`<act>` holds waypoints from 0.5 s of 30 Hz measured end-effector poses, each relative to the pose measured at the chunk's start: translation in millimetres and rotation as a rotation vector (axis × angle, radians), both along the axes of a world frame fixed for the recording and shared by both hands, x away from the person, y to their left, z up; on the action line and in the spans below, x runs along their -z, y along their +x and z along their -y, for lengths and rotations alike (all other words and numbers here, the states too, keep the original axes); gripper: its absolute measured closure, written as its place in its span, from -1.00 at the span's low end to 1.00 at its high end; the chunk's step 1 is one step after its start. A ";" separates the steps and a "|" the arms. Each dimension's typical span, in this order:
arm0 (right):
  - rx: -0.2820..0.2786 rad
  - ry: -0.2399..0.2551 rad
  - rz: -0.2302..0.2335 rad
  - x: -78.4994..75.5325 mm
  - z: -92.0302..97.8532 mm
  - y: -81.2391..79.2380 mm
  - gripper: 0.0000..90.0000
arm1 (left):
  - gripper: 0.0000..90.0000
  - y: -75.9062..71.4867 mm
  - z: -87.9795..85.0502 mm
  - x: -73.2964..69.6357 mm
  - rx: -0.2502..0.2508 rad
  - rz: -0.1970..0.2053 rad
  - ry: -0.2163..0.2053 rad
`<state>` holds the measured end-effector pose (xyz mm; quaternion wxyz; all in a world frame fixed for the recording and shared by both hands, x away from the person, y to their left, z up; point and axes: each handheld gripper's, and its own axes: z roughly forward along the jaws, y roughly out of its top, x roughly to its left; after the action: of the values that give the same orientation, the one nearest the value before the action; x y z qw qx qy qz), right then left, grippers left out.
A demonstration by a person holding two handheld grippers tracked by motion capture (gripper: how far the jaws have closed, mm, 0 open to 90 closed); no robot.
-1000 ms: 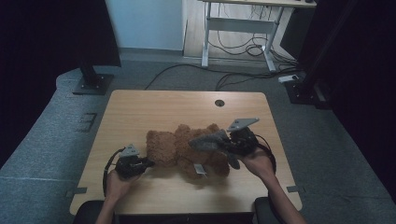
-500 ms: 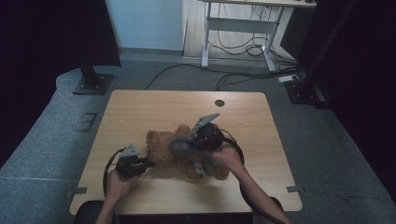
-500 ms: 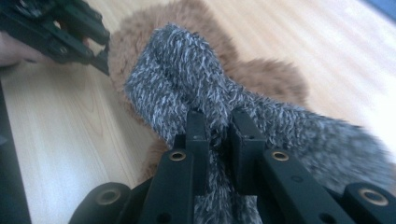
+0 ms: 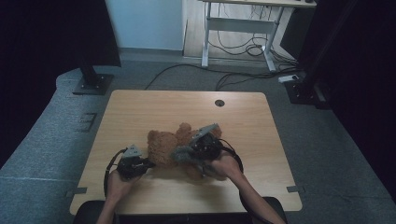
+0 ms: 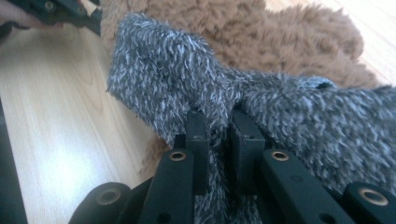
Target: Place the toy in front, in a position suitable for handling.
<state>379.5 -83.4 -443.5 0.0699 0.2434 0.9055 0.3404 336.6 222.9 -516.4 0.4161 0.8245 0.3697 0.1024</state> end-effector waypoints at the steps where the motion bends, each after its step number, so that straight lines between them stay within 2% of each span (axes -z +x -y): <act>1: -0.001 -0.001 0.003 1.0 1.3 -0.9 0.77 | 0.68 0.2 -0.3 -0.1 0.001 -0.001 0.001; 6: 0.007 -0.017 0.003 7.1 13.1 -8.5 0.77 | 0.68 0.6 -0.6 -0.3 0.001 -0.002 -0.003; 15: 0.054 -0.040 -0.013 20.4 40.2 -17.4 0.77 | 0.68 0.7 -1.0 -0.3 -0.003 -0.003 -0.007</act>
<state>362.1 -123.6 -463.9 0.0782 0.2685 0.9057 0.3187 337.3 223.9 -516.1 0.4184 0.8225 0.3719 0.1006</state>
